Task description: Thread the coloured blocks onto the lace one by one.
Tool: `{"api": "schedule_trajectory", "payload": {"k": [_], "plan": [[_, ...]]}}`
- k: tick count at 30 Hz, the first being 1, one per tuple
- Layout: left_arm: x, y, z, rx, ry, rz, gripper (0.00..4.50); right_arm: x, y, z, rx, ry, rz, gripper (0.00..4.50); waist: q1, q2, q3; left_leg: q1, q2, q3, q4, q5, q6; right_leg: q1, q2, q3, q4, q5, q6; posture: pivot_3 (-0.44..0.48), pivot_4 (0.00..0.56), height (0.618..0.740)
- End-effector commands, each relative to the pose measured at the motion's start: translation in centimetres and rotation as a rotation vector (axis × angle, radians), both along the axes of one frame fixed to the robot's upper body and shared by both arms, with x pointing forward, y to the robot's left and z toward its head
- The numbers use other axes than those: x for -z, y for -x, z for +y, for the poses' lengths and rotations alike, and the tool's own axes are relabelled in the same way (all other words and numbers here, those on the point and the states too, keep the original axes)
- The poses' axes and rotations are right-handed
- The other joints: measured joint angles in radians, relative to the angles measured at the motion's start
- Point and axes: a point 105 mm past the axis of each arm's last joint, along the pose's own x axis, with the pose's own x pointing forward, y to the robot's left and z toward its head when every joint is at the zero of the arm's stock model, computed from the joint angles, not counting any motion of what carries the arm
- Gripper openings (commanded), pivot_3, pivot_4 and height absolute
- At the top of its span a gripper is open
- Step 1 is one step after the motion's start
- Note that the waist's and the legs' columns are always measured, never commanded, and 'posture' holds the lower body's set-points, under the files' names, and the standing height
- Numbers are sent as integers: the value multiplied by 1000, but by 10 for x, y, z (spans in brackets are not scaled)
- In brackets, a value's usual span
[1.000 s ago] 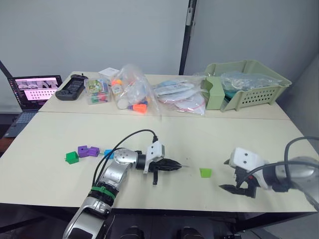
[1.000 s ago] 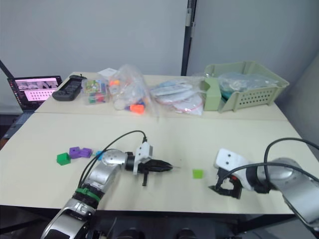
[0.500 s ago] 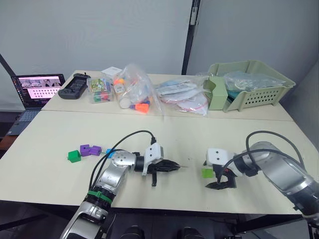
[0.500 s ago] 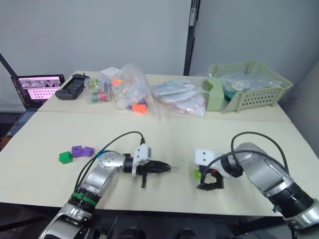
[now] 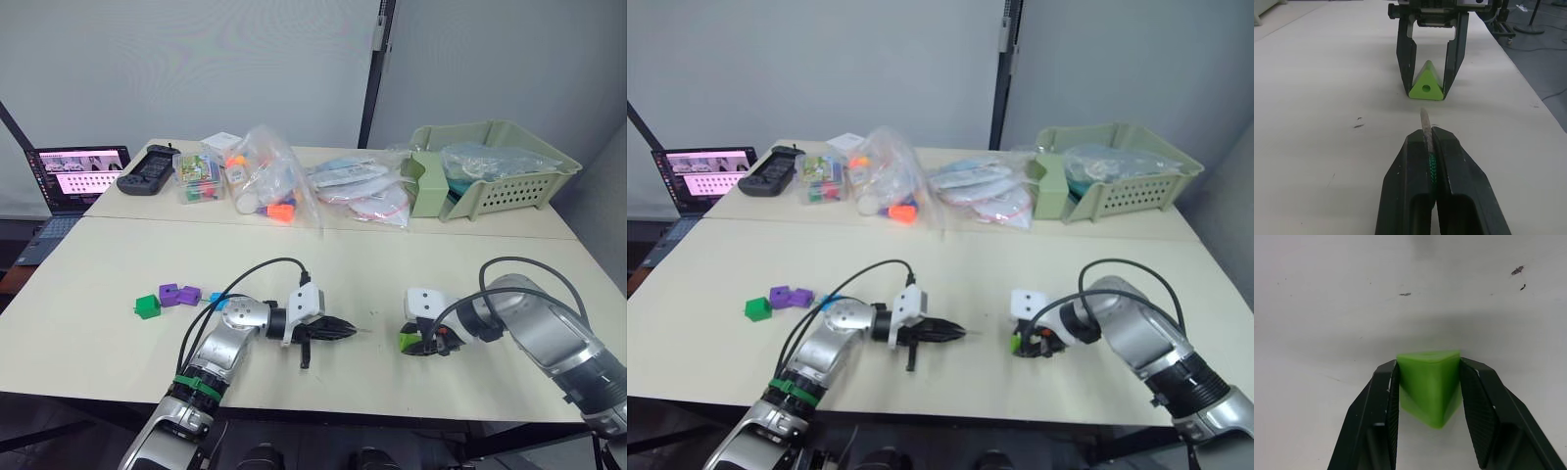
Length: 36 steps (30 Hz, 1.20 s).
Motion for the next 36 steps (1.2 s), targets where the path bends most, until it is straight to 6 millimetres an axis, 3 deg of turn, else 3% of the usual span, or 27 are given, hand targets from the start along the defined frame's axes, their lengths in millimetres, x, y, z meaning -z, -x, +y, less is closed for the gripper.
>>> {"api": "schedule_trajectory", "payload": {"k": [1, 7, 36], "plan": [[-7, -1, -12, 21, 17, -34, 0, 2, 5, 13, 14, -35, 23, 1300, -1, 0, 0, 0, 0, 0, 0, 0, 0, 0, 0, 0, 0, 0, 0, 0, 150, 734], [-4, 2, -24, 47, 12, -27, 0, 4, 10, 24, 23, -62, 38, 1300, -13, 0, 0, 1, 0, 0, -1, 0, 0, -1, 1, 0, 1, 0, 0, 0, 150, 734], [10, -2, -61, 93, -2, -23, 0, 6, 17, 20, 60, -68, 40, 1300, -12, 0, 0, 1, 0, 0, -1, 0, 0, 0, 1, 0, 1, 0, 0, 0, 150, 734]]}}
